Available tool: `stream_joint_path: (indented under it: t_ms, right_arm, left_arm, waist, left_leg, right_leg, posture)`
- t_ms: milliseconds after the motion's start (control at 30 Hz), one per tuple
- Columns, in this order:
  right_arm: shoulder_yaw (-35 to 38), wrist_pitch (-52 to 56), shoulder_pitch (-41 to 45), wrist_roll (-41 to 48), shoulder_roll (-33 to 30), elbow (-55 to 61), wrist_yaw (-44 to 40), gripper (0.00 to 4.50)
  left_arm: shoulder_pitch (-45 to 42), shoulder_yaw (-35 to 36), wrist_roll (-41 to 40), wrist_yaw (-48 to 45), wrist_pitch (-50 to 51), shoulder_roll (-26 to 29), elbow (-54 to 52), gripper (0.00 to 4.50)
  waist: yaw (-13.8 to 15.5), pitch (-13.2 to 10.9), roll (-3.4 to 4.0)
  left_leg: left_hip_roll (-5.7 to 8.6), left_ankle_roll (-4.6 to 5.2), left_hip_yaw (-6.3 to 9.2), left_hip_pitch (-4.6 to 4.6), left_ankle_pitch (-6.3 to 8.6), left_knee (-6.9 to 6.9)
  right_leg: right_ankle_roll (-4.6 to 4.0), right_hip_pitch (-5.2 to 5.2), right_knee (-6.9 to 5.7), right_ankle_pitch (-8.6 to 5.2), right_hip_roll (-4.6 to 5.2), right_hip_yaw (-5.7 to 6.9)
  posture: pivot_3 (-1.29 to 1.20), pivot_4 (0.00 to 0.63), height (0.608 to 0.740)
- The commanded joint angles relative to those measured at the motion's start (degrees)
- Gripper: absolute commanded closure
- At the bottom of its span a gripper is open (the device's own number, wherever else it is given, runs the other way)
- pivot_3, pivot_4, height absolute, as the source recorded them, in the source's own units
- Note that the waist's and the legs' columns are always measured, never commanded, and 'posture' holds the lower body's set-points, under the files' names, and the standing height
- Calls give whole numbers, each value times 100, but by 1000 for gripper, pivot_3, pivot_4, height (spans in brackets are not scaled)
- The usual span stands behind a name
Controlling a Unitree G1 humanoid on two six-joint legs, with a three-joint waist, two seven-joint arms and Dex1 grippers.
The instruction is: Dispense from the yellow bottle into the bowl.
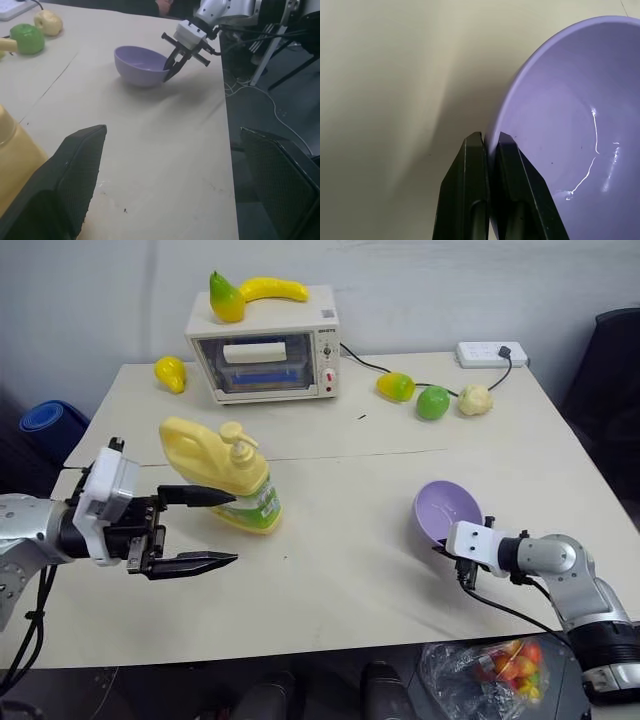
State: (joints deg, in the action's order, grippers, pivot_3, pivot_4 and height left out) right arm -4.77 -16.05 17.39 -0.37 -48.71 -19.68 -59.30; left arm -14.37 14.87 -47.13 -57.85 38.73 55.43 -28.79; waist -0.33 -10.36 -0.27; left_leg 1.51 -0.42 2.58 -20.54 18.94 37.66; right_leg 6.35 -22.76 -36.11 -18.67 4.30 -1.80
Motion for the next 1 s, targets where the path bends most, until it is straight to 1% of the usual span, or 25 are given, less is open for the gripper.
stream_joint_path:
  t_ms: [33, 167, 233, 300, 400, 467, 567, 633, 667, 767, 800, 833, 867, 933, 1000]
  right_arm:
    - [70, -233, 81, 11, -20, 30, 31, 4431]
    - [34, -353, 280, -116, -167, 178, -56, 4431]
    - [0, -375, 461, -128, -320, 368, -291, 4431]
    - [-54, -289, 673, 6, -487, 636, -685, 4431]
    - [-213, 25, 1211, 354, -748, 1143, -1523, 4431]
    - [-340, 295, 1637, 570, -769, 1415, -2004, 4431]
    - [-649, 769, 2408, 868, -638, 1749, -2718, 4431]
    - [-888, 890, 2843, 946, -509, 1807, -3106, 4431]
    - [-1172, 898, 3153, 1020, -458, 1804, -3227, 4431]
    - [-1907, 823, 3920, 1167, -253, 1648, -3320, 4431]
    - [-2074, 790, 4092, 1185, -184, 1567, -3320, 4431]
    - [-2255, 776, 4271, 1195, -98, 1485, -3320, 4431]
    - [-2419, 789, 4445, 1135, 21, 1386, -3320, 4431]
    - [-2692, 823, 4711, 943, 216, 1197, -3320, 4431]
    - [-2852, 767, 4883, 707, 364, 1009, -3320, 4431]
  left_arm:
    - [-105, 43, -30, -22, -46, 23, -55, 0]
    - [-133, 41, -18, -43, -55, 36, -33, 0]
    - [-218, 45, -12, -86, -61, 73, 35, 0]
    - [-368, 50, -10, -169, -59, 131, 139, 0]
    - [-752, 77, -91, -390, 4, 279, 388, 0]
    - [-1087, 102, -205, -543, 86, 390, 625, 0]
    - [-1761, 111, -329, -827, 220, 578, 1164, 0]
    - [-2236, 36, -327, -1029, 272, 679, 1570, 0]
    - [-2625, -69, -266, -1173, 288, 734, 1875, 0]
    - [-3603, -391, -14, -1566, 251, 803, 2659, 0]
    - [-3817, -482, 83, -1665, 223, 803, 2870, 0]
    - [-4007, -585, 238, -1781, 125, 806, 3081, 0]
    - [-4168, -700, 424, -1909, -8, 817, 3279, 0]
    - [-4361, -867, 703, -2115, -220, 823, 3521, 0]
    - [-4446, -927, 818, -2248, -280, 803, 3610, 0]
  waist:
    - [0, 0, 0]
    - [-18, 0, 0]
    - [-28, 0, 0]
    - [-29, -1, 1]
    - [-52, -2, 1]
    - [-65, -3, 1]
    - [-121, -11, -4]
    - [-142, -14, -4]
    - [-144, -14, -3]
    - [-140, -15, -4]
    - [-139, -16, -4]
    - [-140, -16, -4]
    - [-140, -16, -4]
    - [-141, -16, -4]
    - [-145, -16, -4]
  left_leg:
    - [0, 0, 0, 0, 0, 2]
    - [0, 0, -2, 0, 0, 5]
    - [0, 0, -3, 0, 0, 8]
    - [0, 0, -2, 0, 0, 11]
    - [-3, 0, -1, -1, 0, 17]
    - [-5, -1, 0, 0, 1, 18]
    - [-8, -2, 5, -3, 1, 20]
    - [-8, -3, 4, -3, 2, 21]
    - [-9, -4, 3, -3, 3, 22]
    - [-9, -7, 3, -9, 6, 29]
    - [-8, -9, 3, -54, 3, 41]
    - [-5, -10, 1, -78, 3, 51]
    - [-2, -11, -1, -86, 2, 54]
    - [-2, -11, -1, -94, 2, 51]
    - [0, -11, -2, -111, 2, 54]
  right_leg:
    - [0, 0, -1, 0, 0, 0]
    - [0, 0, -5, 0, -1, -2]
    - [0, 0, -8, 0, -1, -3]
    - [0, 0, -12, 0, -1, -2]
    - [0, 0, -15, 0, -6, -1]
    - [0, 0, -15, 0, -8, 0]
    - [0, 0, -16, 0, -9, 5]
    - [0, -2, -19, 0, -9, 5]
    - [0, -3, -19, 0, -11, 5]
    - [0, -21, -38, 0, -11, 6]
    - [0, -63, -43, 0, -14, 9]
    - [1, -88, -60, 0, -12, 10]
    - [1, -102, -80, 0, -10, 11]
    - [1, -114, -81, 0, -10, 16]
    - [1, -131, -86, 0, -10, 19]
  posture:
    - [0, 150, 740]
    - [0, 150, 740]
    - [0, 150, 740]
    - [0, 150, 740]
    - [0, 150, 740]
    - [0, 150, 740]
    - [0, 150, 740]
    - [0, 150, 740]
    - [0, 150, 740]
    - [0, 150, 740]
    - [0, 150, 740]
    - [0, 150, 740]
    - [0, 150, 740]
    - [0, 150, 740]
    - [0, 150, 740]
